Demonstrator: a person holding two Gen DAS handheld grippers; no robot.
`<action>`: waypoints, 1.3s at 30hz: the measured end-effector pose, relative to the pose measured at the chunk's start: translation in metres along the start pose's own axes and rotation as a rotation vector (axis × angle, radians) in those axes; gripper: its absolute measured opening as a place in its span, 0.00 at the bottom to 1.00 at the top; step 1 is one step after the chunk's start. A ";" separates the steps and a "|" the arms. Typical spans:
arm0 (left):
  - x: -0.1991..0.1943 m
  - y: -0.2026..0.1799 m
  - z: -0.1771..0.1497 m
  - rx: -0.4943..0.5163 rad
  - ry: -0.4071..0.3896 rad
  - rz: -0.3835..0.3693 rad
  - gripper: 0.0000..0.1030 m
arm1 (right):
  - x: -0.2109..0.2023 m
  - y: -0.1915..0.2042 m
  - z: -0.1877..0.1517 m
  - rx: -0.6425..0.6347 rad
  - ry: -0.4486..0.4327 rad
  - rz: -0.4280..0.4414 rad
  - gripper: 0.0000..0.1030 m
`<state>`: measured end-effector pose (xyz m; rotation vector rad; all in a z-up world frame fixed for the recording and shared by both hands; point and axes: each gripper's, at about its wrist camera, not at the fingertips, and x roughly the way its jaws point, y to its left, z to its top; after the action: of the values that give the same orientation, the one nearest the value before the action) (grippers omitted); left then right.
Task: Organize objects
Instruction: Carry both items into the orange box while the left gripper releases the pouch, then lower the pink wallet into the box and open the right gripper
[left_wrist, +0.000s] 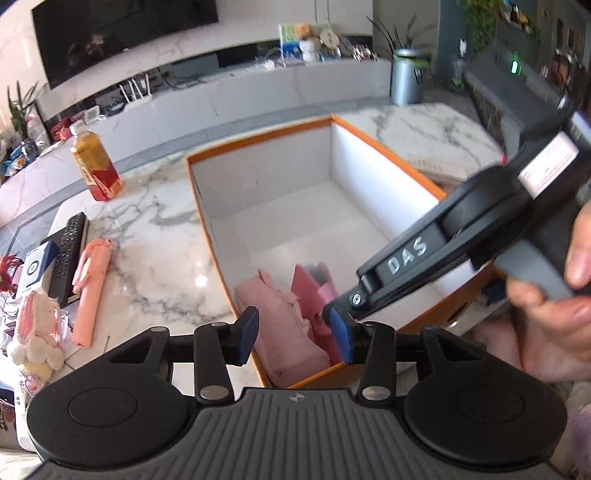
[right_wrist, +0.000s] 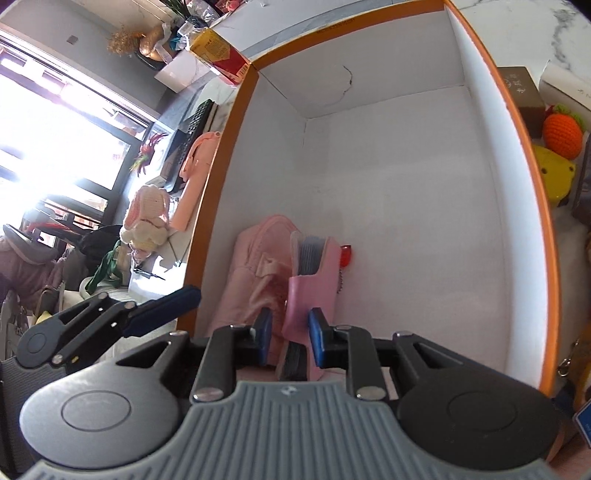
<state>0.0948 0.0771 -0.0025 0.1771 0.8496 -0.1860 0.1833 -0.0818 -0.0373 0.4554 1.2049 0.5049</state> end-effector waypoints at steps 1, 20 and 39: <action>-0.003 0.001 0.000 -0.008 -0.011 0.008 0.50 | 0.003 0.001 0.000 0.005 0.004 0.008 0.24; -0.014 0.030 -0.008 -0.164 -0.049 0.031 0.63 | 0.025 0.008 -0.002 -0.018 -0.034 0.013 0.25; 0.002 0.032 -0.020 -0.258 0.035 -0.057 0.40 | 0.023 0.015 -0.005 -0.030 -0.022 -0.005 0.15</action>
<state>0.0893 0.1126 -0.0145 -0.0857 0.9057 -0.1256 0.1825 -0.0557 -0.0474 0.4318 1.1757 0.5120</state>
